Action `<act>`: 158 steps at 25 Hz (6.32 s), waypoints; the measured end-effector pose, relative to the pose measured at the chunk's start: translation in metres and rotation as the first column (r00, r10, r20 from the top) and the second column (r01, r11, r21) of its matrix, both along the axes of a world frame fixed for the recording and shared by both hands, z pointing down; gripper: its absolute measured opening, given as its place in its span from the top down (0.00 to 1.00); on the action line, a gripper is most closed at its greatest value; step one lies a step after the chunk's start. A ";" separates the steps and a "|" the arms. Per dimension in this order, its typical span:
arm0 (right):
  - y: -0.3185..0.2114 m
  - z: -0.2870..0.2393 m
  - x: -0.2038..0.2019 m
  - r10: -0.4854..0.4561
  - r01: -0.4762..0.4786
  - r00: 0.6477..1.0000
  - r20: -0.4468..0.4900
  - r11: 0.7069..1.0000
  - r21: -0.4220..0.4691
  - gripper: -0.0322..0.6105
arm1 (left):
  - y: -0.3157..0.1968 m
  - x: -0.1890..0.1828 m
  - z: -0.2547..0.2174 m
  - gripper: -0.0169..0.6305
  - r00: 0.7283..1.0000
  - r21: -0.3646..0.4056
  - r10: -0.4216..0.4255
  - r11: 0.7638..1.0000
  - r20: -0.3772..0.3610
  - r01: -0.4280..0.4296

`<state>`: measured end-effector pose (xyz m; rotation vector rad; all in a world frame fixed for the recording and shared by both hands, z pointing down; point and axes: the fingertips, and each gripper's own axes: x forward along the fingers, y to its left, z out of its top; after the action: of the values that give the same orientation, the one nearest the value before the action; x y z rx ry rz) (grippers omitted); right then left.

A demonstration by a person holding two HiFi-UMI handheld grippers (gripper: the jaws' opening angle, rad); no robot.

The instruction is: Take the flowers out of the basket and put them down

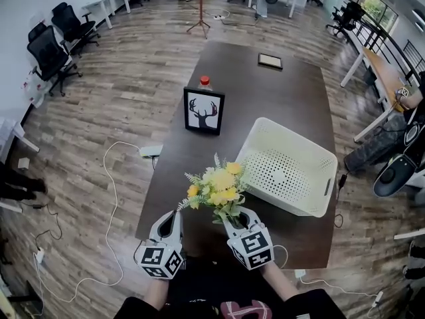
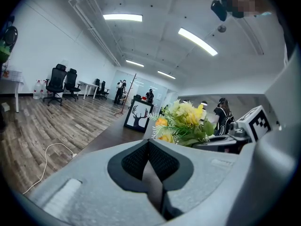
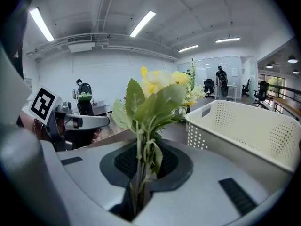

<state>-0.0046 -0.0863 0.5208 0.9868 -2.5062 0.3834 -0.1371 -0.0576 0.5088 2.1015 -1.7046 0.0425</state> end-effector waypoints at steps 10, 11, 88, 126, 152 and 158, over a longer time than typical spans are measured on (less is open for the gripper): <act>0.002 0.020 -0.012 -0.005 0.005 1.000 0.004 0.998 -0.059 0.87 | 0.011 -0.013 0.014 0.96 1.000 -0.041 -0.025 0.999 0.005 0.025; 0.003 0.022 -0.014 -0.008 0.008 1.000 0.001 0.998 -0.063 0.87 | 0.012 -0.013 0.015 0.96 1.000 -0.043 -0.025 0.999 0.005 0.025; 0.002 0.136 -0.067 -0.098 0.070 0.994 -0.046 0.906 -0.417 0.37 | 0.017 -0.065 0.026 0.96 0.996 -0.082 -0.087 0.993 0.016 0.088; 0.002 -0.009 -0.004 0.022 -0.009 0.989 0.146 0.996 -0.089 0.35 | -0.009 -0.016 0.003 0.96 0.999 -0.001 0.030 1.000 -0.014 -0.030; -0.004 -0.022 0.019 0.164 -0.167 0.976 0.142 0.986 0.008 0.68 | -0.009 -0.003 -0.015 0.96 0.998 0.045 0.064 0.997 -0.009 -0.063; -0.004 -0.022 0.017 0.159 -0.164 0.978 0.133 0.986 0.027 0.73 | -0.008 0.000 -0.016 0.96 0.997 0.048 0.077 0.996 0.009 -0.077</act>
<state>0.0125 -0.0901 0.4986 1.2223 -2.5651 0.4645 -0.1374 -0.0653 0.4933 2.2041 -1.6436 0.0316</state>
